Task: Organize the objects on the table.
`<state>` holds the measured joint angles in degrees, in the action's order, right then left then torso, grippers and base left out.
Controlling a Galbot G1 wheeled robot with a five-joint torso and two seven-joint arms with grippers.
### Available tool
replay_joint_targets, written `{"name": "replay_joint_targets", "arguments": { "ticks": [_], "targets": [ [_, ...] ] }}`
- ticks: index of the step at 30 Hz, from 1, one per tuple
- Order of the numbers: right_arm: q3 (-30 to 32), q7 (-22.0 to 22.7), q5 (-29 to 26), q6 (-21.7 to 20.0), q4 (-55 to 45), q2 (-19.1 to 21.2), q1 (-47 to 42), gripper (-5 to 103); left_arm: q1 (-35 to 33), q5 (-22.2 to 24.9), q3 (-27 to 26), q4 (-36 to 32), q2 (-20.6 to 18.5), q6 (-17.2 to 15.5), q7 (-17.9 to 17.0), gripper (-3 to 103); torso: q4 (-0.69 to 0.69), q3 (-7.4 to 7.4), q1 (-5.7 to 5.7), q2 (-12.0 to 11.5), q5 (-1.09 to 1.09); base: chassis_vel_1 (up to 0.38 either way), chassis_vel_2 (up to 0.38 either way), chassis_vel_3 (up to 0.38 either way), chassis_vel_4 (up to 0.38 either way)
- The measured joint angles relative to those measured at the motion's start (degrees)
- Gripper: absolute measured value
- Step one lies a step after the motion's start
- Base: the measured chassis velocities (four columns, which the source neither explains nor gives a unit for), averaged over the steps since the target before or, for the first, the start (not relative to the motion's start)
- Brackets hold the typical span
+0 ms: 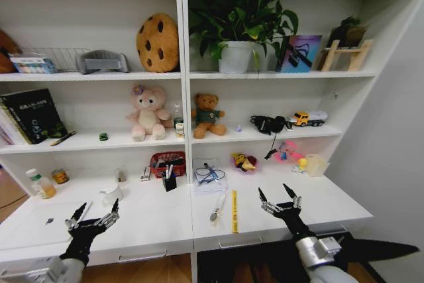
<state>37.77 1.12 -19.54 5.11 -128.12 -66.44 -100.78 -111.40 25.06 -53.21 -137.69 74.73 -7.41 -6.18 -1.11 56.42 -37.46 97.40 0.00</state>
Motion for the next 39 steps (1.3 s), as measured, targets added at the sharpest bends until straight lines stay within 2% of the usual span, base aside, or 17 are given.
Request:
{"name": "replay_joint_targets", "arguments": {
  "ticks": [39],
  "targets": [
    [0.0, 0.0, 0.0, 0.0, 0.01, 0.0, 0.0, 100, 0.0, 0.0, -0.01, 0.01, 0.0, 0.0, 0.0, 100, 0.0, 0.0, 0.01, 0.0, -0.01, 0.043, 0.043, -0.032, -0.029]
  ]
}}
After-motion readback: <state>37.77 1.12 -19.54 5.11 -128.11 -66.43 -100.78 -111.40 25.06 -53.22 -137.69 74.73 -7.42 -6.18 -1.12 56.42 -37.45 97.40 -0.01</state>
